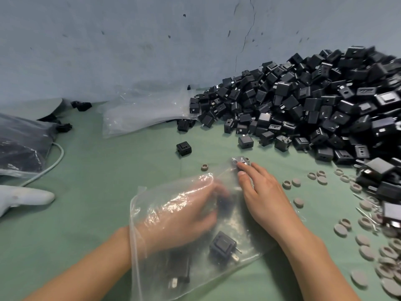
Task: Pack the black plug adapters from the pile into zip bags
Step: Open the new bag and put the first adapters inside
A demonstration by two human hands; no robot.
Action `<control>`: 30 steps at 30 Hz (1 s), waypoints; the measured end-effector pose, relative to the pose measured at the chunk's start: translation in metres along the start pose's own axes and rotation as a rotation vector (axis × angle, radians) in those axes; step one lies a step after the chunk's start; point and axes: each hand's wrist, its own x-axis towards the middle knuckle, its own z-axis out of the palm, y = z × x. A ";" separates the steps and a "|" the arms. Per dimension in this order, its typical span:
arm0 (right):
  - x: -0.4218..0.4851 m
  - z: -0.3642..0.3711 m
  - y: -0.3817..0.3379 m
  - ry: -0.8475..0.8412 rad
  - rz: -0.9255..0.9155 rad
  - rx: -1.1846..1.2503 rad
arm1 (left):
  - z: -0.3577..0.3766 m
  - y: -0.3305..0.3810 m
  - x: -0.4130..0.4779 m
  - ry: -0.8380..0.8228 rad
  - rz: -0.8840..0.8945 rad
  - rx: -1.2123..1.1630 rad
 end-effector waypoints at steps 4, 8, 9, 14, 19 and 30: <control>0.001 0.000 0.001 -0.008 0.010 0.010 | -0.024 0.005 -0.019 -0.055 0.020 0.282; 0.003 0.001 0.001 0.012 0.003 0.059 | -0.025 0.006 -0.005 -0.145 0.086 0.248; 0.003 0.001 0.001 0.017 0.000 0.072 | -0.022 0.004 0.003 -0.160 0.109 0.239; 0.002 0.001 0.001 0.028 -0.016 0.111 | 0.004 0.003 0.039 -0.187 0.120 0.135; 0.000 -0.001 -0.001 0.084 0.026 0.205 | 0.015 0.001 0.057 -0.148 0.132 0.203; -0.001 -0.012 0.004 0.158 0.146 -0.049 | 0.028 0.010 0.057 -0.280 0.001 -0.023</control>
